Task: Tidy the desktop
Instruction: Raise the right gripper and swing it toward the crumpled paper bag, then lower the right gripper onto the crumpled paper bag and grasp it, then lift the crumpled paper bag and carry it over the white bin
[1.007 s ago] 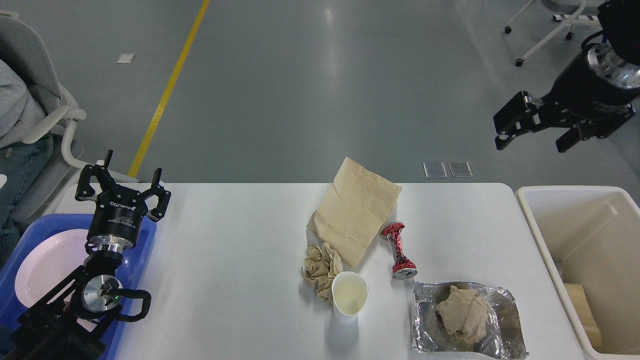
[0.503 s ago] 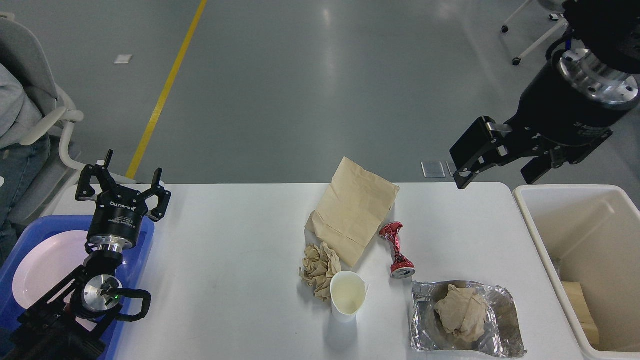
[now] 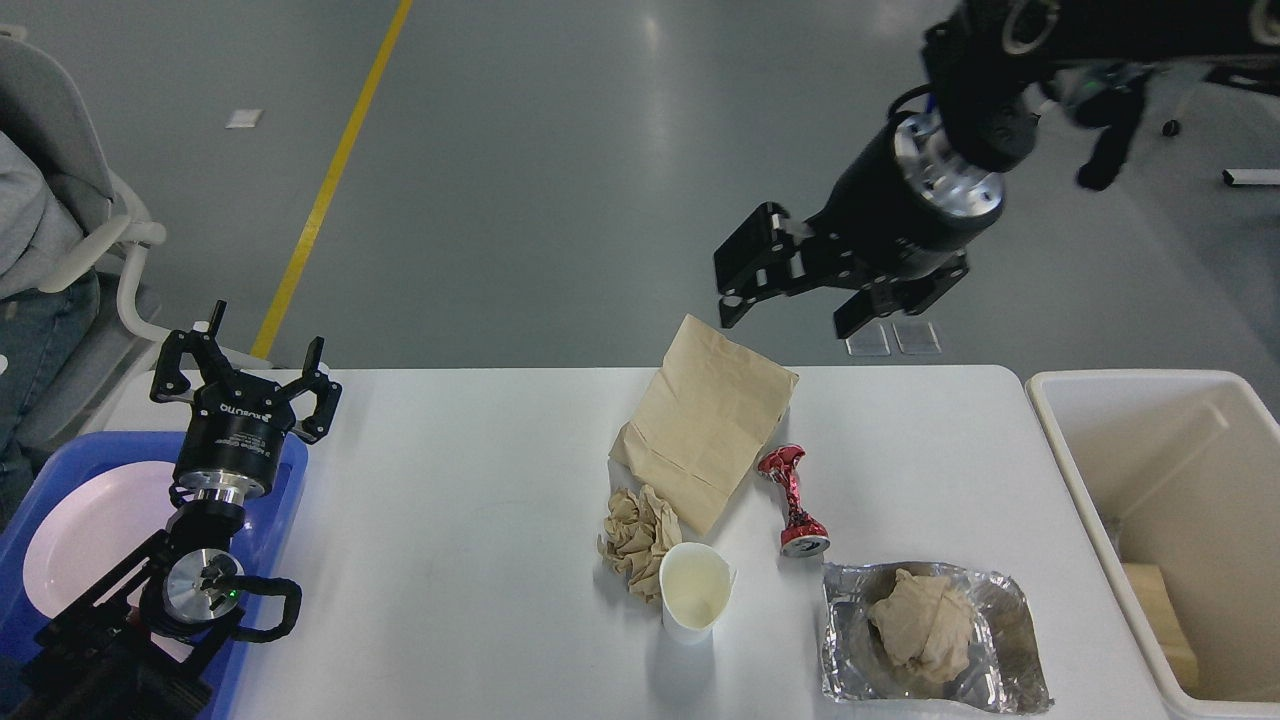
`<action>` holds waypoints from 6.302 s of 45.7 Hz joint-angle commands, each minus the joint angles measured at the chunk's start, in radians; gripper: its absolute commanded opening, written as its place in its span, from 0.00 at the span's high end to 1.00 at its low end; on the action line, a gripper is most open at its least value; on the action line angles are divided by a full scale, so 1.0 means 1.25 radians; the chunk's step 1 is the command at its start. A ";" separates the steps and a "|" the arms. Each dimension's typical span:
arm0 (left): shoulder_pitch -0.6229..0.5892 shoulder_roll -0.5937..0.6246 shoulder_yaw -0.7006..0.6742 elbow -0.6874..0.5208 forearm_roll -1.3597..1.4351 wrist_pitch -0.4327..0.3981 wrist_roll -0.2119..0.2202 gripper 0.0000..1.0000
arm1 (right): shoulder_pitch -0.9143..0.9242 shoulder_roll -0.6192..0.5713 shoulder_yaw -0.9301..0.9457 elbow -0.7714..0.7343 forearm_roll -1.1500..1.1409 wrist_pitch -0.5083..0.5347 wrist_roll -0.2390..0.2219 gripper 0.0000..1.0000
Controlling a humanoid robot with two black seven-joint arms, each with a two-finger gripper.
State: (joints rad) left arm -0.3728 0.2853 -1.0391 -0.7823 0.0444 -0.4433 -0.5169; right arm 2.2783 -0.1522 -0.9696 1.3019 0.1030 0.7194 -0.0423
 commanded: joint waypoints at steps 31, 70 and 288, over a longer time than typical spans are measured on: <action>0.000 0.000 -0.001 0.000 0.000 0.000 0.000 0.04 | -0.638 0.284 0.101 -0.434 0.065 -0.548 -0.032 0.08; 0.000 0.000 -0.001 0.000 0.000 0.000 0.000 0.04 | -0.805 0.283 0.114 -0.433 -0.393 -0.623 -0.032 0.08; 0.000 0.000 -0.001 0.000 0.000 0.000 0.000 0.04 | -0.767 -0.537 -0.046 -0.343 -0.257 -0.508 -0.057 1.00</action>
State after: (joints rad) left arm -0.3727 0.2854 -1.0401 -0.7823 0.0443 -0.4433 -0.5170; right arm 1.5963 -0.8445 -1.2402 0.9966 -0.2199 0.1722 -0.1138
